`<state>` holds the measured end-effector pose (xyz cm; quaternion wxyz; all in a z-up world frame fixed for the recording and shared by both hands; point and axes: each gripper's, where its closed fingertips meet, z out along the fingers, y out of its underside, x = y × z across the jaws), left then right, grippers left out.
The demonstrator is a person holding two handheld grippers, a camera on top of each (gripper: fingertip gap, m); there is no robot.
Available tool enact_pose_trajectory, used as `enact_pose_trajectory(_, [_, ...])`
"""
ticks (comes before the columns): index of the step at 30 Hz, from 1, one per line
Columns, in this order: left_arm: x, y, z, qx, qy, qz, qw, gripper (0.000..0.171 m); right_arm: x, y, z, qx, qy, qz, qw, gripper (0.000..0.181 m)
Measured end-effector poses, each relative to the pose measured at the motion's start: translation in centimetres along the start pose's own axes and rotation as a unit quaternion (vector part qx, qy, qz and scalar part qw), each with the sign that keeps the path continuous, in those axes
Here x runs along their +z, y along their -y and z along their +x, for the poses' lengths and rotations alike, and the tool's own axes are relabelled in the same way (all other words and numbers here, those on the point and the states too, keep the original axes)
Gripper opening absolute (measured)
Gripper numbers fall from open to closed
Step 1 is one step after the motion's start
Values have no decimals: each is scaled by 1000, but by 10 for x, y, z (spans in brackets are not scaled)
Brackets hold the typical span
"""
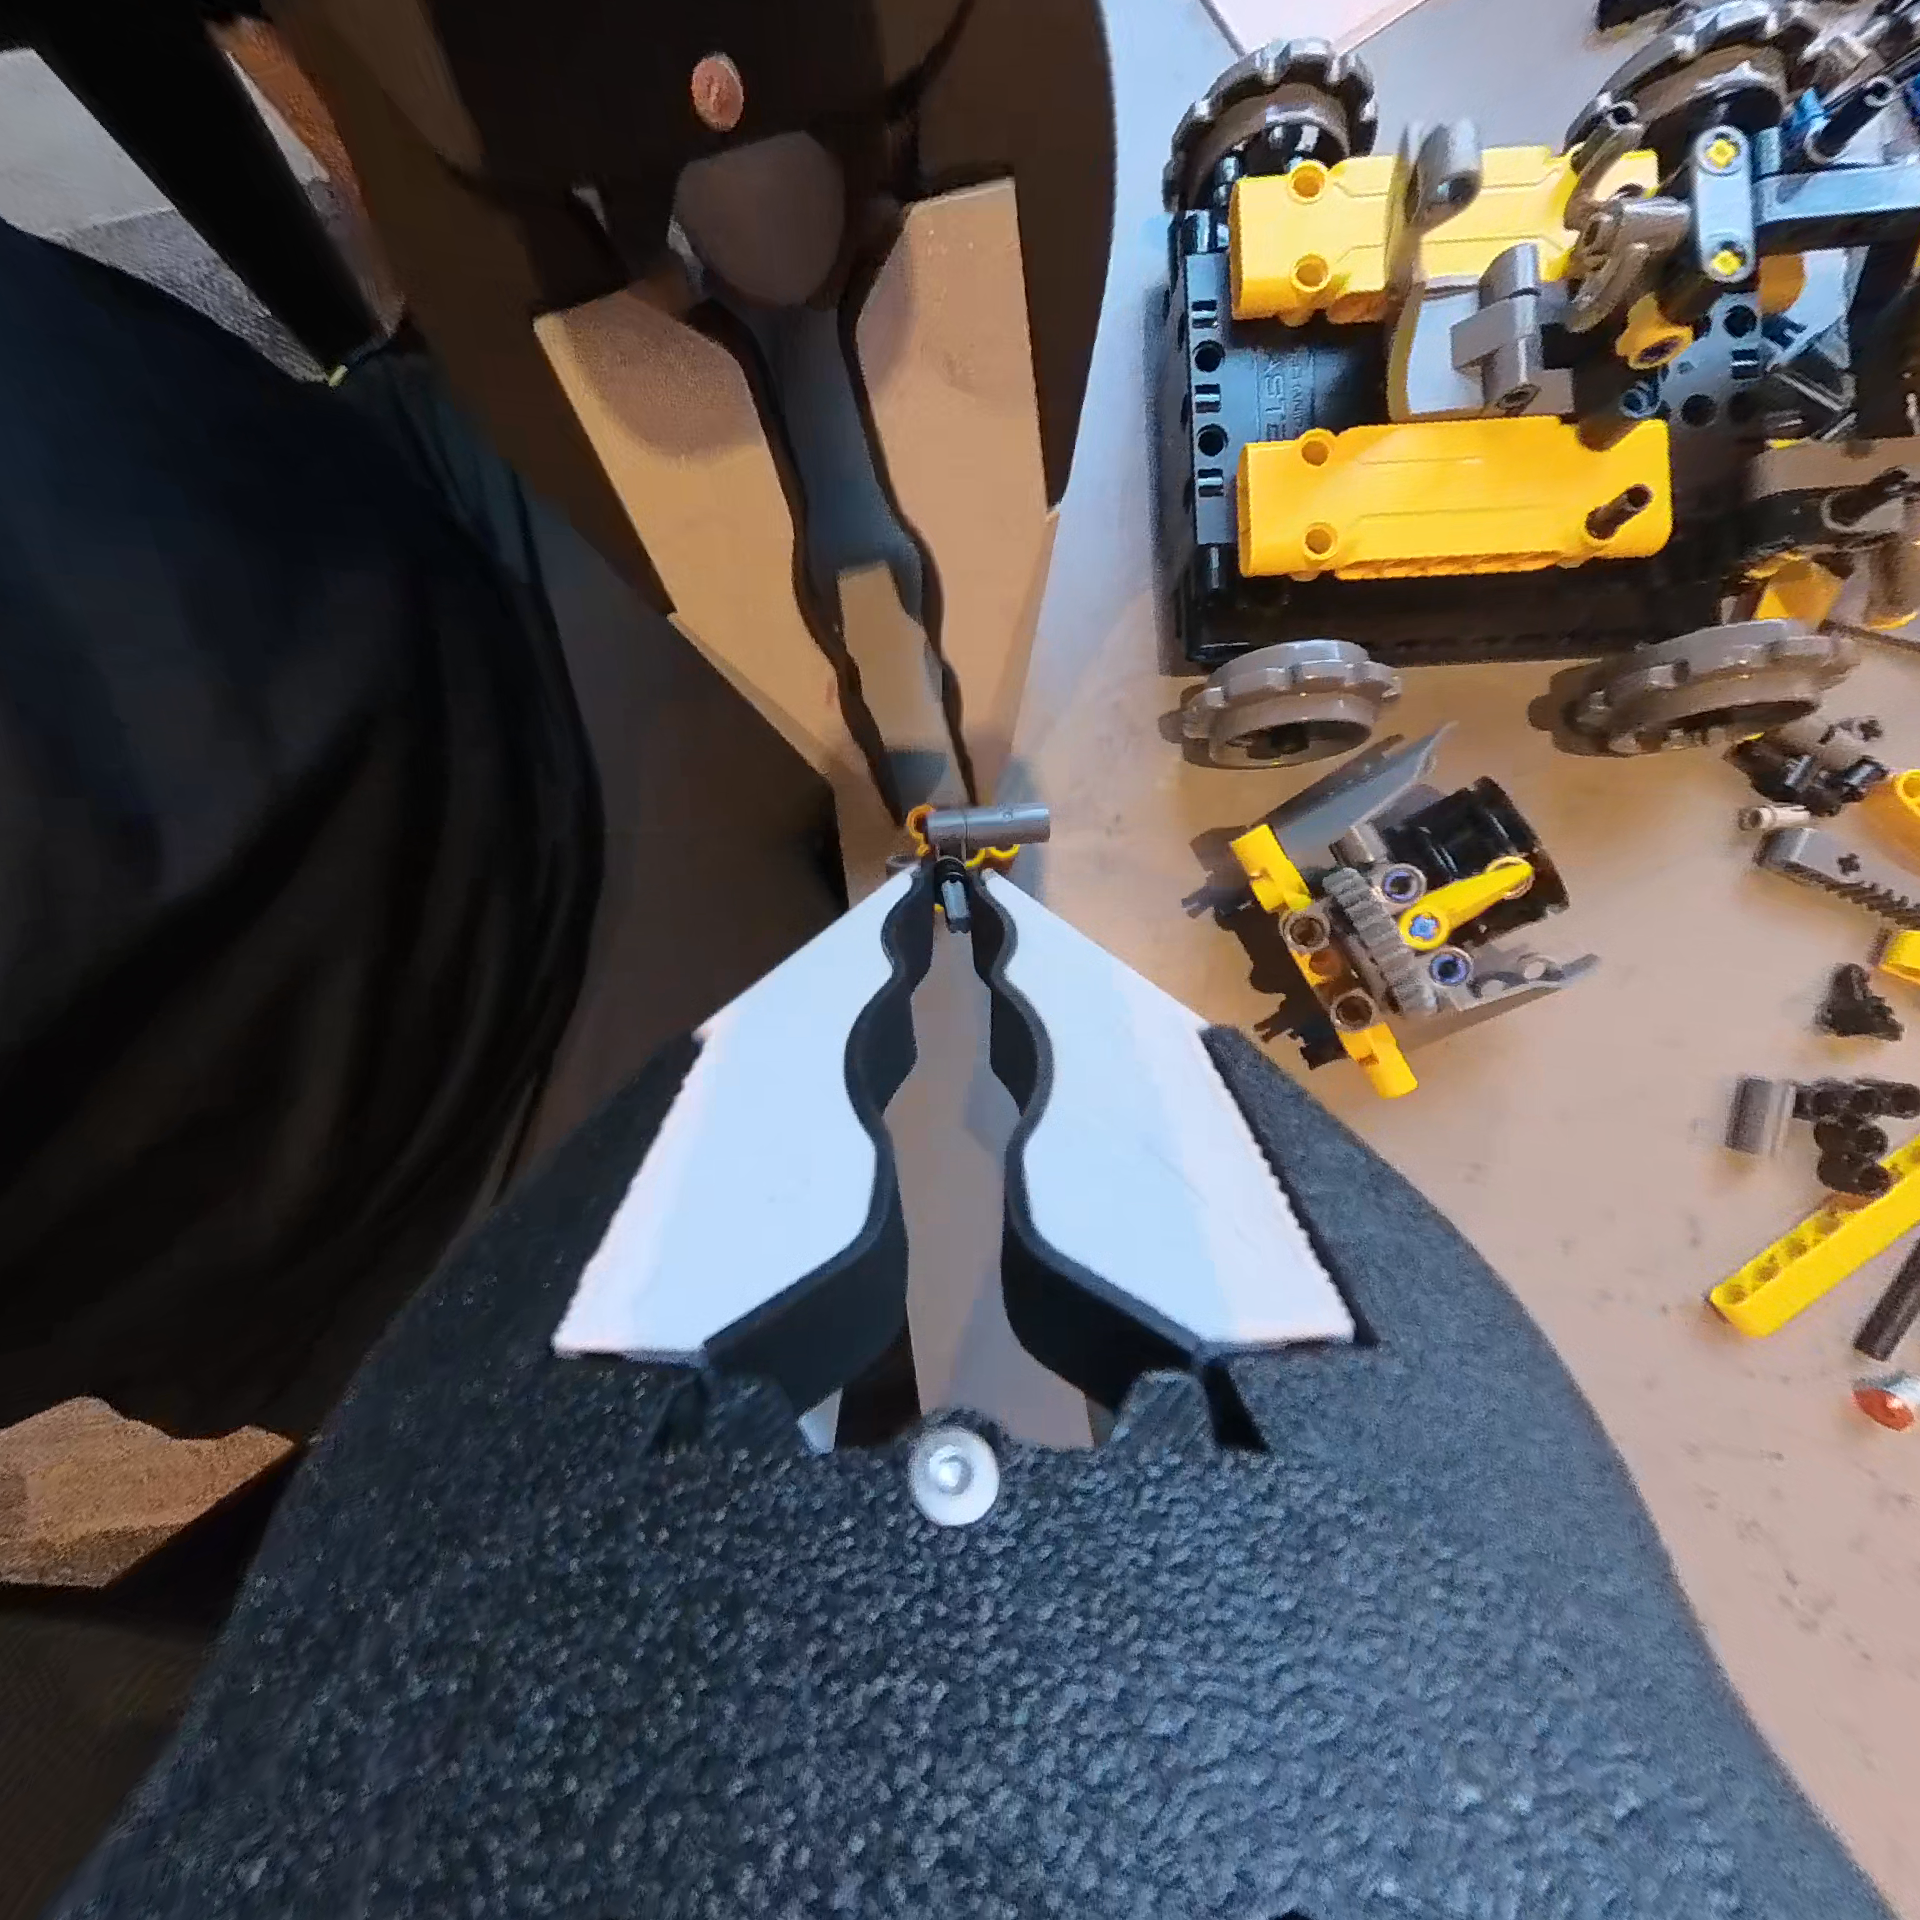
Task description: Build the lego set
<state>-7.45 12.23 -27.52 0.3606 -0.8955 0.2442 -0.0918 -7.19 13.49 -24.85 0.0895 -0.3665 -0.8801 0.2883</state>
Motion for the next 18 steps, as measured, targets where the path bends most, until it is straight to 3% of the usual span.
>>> enact_pose_trajectory(1, [-1,-1,-2,-2,3,0,1000,16,1,-1,0,-4,-2,-7,1000,6])
enact_pose_trajectory(18, [-1,-2,-2,-11,-6,18,1000,14,6,0,-2,-64,-15,-123,990,6])
